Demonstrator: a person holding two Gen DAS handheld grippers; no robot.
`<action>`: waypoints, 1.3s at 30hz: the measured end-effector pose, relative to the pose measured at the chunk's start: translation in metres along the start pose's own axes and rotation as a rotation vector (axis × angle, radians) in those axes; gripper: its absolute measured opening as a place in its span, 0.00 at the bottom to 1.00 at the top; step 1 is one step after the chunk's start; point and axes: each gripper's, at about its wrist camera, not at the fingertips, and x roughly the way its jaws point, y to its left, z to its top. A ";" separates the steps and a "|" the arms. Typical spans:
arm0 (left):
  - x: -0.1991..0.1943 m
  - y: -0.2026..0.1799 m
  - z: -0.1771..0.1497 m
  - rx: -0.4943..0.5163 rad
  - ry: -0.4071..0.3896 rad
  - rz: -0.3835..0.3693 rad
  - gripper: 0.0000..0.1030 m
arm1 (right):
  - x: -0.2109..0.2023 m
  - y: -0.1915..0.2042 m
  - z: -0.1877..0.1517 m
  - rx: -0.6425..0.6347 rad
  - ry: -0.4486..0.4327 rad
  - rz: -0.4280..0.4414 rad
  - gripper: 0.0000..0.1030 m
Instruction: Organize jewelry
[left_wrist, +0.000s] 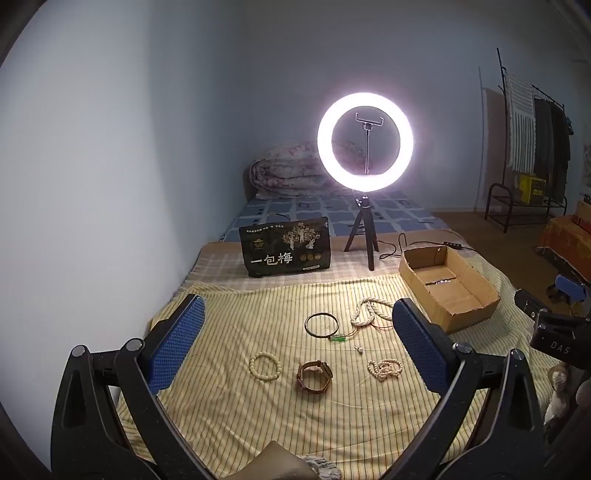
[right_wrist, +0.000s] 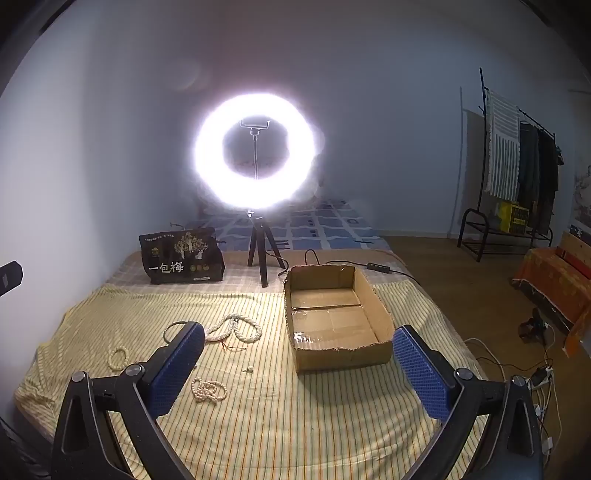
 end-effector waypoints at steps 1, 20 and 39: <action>0.000 0.001 0.000 -0.001 0.001 0.000 1.00 | 0.000 0.000 0.000 0.001 -0.001 0.000 1.00; -0.001 -0.002 0.001 0.008 -0.005 0.004 1.00 | -0.004 -0.002 0.003 0.017 -0.015 -0.009 1.00; -0.003 -0.004 0.000 0.010 -0.007 0.004 1.00 | -0.005 -0.002 0.005 0.021 -0.020 -0.022 1.00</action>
